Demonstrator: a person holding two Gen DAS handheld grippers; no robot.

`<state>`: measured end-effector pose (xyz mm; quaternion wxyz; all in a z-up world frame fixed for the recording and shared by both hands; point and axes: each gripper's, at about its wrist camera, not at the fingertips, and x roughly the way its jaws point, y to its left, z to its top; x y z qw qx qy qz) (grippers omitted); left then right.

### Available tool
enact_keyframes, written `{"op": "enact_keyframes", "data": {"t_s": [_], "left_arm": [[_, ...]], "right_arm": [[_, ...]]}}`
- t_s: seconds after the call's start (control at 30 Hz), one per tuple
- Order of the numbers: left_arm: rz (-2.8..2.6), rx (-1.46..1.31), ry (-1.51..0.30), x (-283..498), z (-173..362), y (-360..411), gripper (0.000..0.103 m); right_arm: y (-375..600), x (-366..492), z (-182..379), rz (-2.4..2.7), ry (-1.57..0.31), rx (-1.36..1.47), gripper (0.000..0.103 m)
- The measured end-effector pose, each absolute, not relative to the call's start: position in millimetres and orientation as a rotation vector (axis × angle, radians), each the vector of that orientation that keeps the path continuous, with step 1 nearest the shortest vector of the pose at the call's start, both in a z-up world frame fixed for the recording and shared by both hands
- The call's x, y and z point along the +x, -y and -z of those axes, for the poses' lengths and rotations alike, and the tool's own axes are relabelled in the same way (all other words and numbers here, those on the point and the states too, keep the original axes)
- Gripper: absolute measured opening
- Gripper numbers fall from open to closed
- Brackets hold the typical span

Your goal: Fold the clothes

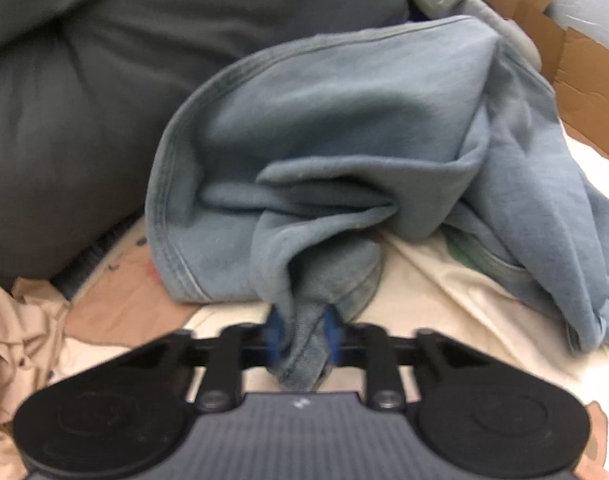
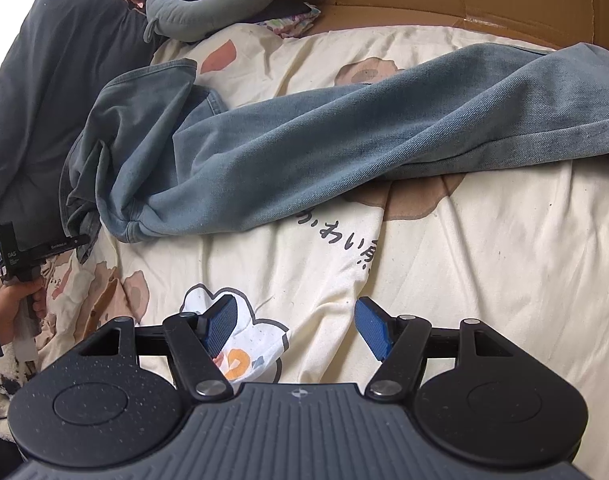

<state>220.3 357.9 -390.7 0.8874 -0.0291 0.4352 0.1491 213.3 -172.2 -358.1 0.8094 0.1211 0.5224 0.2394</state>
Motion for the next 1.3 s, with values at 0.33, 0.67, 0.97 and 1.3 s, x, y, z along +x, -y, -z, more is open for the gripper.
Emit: {"op": "enact_keyframes", "data": {"t_s": [0.33, 0.67, 0.97, 1.3], "left_arm": [[-0.188, -0.074, -0.857, 194, 338, -317, 0.006], [-0.098, -0.216, -0.845, 161, 317, -274, 0.006], [0.019, -0.292, -0.896, 148, 311, -229, 0.006], [0.15, -0.334, -0.915, 147, 296, -195, 0.006]], "right_arm": [[162, 208, 353, -0.556, -1.108, 0.277, 0.071], [153, 200, 351, -0.601, -1.108, 0.278, 0.071], [142, 190, 349, -0.655, -1.112, 0.264, 0.071], [118, 175, 346, -0.77, -1.109, 0.233, 0.071]]}}
